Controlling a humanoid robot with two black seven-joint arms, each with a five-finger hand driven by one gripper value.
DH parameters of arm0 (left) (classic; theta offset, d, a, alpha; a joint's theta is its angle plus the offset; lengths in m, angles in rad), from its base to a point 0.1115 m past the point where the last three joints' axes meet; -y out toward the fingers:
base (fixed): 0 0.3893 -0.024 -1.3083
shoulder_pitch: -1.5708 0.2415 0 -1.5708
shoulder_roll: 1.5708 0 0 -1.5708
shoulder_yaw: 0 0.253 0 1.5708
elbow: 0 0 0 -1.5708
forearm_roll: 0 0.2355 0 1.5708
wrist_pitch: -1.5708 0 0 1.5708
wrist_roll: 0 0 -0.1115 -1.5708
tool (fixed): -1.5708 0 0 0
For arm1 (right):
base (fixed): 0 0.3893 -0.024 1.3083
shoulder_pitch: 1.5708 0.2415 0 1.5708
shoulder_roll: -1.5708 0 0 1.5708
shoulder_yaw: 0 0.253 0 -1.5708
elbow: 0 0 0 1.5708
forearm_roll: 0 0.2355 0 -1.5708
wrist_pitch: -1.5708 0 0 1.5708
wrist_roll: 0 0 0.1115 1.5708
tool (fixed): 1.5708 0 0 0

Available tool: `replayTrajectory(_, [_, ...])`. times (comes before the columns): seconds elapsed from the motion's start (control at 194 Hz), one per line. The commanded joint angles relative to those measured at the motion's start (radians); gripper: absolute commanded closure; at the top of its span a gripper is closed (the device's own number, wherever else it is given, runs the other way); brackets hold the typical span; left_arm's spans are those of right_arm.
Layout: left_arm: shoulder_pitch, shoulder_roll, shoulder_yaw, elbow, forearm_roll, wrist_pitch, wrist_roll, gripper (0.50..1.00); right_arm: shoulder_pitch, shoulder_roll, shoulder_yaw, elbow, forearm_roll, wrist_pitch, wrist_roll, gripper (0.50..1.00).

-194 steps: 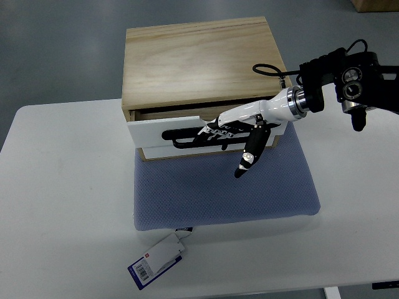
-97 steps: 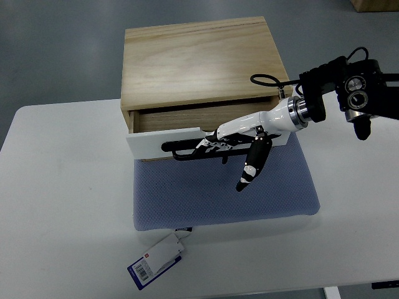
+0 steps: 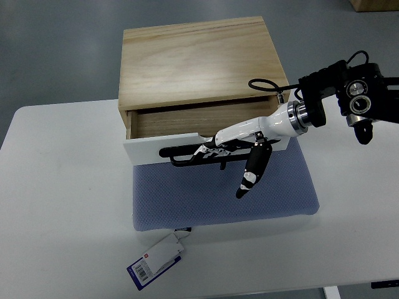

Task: Open wood drawer with right hand
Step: 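Pull the upper drawer toward the robot with the right hand, then keep pulling the handle with the right hand to extend the drawer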

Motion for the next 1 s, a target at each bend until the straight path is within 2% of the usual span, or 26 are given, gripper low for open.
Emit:
replayTrajectory(0.0, [0.000,0.000,0.000,0.001,0.000,0.000,0.000,0.500,0.000,-0.007,0.002,0.000,0.000,0.001,0.001,0.560])
replayTrajectory(0.217, [0.000,0.000,0.000,0.001,0.000,0.000,0.000,0.500,0.009,-0.014,0.008,0.000,0.003,0.021,0.002,0.562])
replayTrajectory(0.996, [0.000,0.000,0.000,-0.001,0.000,0.000,0.000,0.500,0.018,-0.001,0.014,-0.004,0.000,0.008,0.005,0.562])
